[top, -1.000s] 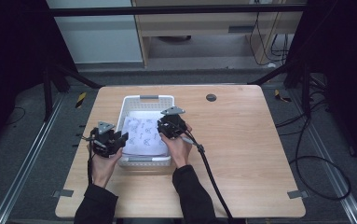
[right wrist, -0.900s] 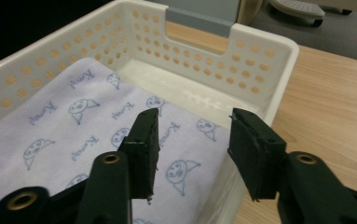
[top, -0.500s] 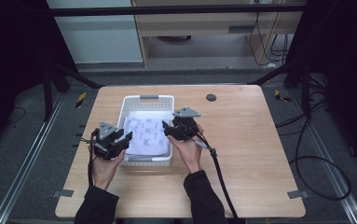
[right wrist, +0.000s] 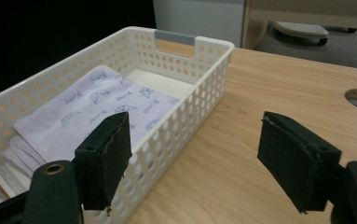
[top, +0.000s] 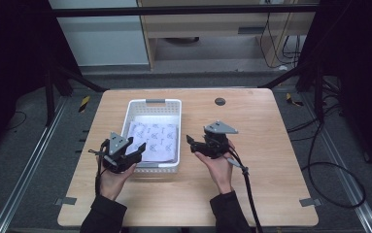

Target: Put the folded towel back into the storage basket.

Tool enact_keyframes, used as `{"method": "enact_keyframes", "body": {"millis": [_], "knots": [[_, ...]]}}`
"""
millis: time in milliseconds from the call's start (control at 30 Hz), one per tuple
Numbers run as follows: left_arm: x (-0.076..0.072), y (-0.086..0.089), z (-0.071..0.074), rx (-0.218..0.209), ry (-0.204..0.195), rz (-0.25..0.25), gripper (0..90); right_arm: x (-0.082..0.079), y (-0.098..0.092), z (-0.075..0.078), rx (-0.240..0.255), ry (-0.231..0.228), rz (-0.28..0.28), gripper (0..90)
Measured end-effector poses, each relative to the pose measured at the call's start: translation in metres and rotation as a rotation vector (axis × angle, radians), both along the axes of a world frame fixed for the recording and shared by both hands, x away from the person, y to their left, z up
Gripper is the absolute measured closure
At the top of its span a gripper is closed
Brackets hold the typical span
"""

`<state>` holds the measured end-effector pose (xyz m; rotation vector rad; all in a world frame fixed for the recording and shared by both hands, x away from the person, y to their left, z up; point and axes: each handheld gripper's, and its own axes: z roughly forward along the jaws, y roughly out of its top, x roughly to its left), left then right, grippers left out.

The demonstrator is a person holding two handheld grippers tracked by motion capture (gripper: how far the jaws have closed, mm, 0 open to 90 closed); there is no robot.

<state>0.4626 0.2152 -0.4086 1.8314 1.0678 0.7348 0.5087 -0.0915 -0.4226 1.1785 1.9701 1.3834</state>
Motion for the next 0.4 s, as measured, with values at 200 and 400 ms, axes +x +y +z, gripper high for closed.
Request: {"method": "enact_keyframes", "body": {"millis": [200,400], "knots": [[-0.013,0.000,-0.002,-0.004,-0.017,-0.018,39.9,-0.022,-0.038,-0.011,0.011,-0.006,-0.033,20.2],[-0.018,0.004,-0.005,-0.032,-0.008,-0.015,38.3,-0.036,-0.069,-0.024,-0.003,0.017,-0.064,17.8]]}}
